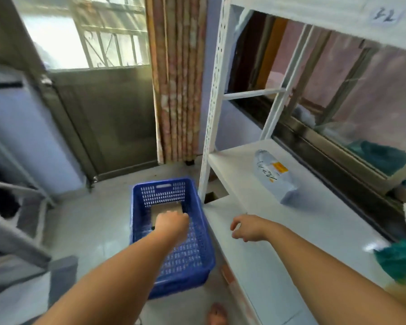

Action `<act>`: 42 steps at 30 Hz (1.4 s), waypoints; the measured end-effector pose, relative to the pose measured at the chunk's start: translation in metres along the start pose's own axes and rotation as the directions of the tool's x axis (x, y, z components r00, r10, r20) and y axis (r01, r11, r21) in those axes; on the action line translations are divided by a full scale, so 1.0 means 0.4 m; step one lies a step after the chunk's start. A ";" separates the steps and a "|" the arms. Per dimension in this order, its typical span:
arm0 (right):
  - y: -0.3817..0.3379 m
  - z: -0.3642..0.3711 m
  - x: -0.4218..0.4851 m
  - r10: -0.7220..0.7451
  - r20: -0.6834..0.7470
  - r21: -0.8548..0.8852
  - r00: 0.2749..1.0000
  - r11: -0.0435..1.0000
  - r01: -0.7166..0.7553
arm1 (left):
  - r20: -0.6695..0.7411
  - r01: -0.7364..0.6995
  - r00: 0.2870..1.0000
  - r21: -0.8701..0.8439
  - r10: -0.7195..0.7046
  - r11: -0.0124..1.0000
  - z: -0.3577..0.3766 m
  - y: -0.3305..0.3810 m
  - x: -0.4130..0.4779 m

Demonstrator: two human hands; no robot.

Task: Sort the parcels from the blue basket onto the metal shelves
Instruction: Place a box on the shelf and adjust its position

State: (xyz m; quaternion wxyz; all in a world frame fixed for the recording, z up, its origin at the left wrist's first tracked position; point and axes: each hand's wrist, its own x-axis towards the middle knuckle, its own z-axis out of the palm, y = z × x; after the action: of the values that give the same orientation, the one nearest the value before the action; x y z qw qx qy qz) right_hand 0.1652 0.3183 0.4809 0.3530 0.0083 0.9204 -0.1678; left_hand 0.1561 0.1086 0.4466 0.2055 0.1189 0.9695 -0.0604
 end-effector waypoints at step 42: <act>-0.107 0.539 1.503 0.202 0.265 0.176 0.943 0.951 -0.253 | 0.675 0.621 0.724 -0.728 -0.142 -0.290 0.906 -0.424 0.945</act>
State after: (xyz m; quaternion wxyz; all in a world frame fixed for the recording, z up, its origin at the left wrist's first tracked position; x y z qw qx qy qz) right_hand -0.1524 0.1478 -0.0483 0.4776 0.1310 0.8403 -0.2206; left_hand -0.0833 -0.0372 -0.0270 0.3434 -0.4149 0.6055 0.5860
